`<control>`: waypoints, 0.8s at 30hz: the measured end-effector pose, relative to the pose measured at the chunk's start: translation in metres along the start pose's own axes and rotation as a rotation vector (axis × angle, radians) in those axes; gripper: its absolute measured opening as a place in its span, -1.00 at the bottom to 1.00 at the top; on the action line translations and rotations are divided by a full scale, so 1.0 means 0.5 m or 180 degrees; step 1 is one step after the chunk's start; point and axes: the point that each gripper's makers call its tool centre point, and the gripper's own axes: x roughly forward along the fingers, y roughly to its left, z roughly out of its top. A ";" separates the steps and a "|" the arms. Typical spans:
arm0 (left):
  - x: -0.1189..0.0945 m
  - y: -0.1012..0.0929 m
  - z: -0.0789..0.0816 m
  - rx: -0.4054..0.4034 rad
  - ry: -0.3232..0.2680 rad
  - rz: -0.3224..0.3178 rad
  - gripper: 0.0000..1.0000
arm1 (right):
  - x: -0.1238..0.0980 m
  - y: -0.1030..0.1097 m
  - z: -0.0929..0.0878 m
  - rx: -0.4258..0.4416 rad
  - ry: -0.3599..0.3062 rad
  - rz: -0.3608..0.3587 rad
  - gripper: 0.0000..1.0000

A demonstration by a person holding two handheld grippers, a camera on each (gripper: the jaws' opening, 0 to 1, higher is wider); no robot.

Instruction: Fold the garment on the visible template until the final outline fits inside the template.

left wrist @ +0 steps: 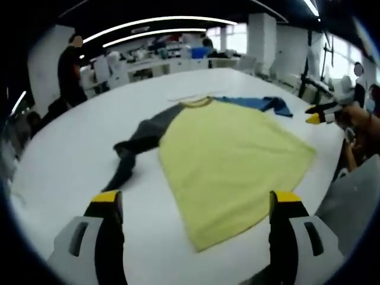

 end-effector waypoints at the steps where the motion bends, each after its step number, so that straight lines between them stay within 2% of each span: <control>1: 0.001 -0.003 0.002 0.0008 -0.0010 -0.0013 0.98 | 0.003 -0.006 0.002 -0.0003 0.0009 0.0001 -0.23; 8: 0.003 -0.014 0.020 0.0113 -0.0090 -0.0078 0.98 | 0.052 -0.061 0.008 -0.0118 0.0072 0.0029 -0.23; 12: 0.003 -0.015 0.027 0.0152 -0.0107 -0.0108 0.98 | 0.084 -0.092 0.007 0.0054 0.0105 0.0069 -0.29; 15: 0.005 -0.004 0.024 0.0140 -0.0057 -0.0063 0.98 | 0.108 -0.112 0.002 -0.0090 0.0181 0.0026 -0.32; 17: 0.005 0.002 0.023 0.0117 -0.0047 -0.0041 0.98 | 0.122 -0.121 -0.006 -0.0090 0.0275 0.0032 -0.36; 24: 0.007 0.011 0.022 0.0095 -0.0081 -0.0033 0.98 | 0.160 -0.134 -0.017 -0.0040 0.0360 0.0137 -0.47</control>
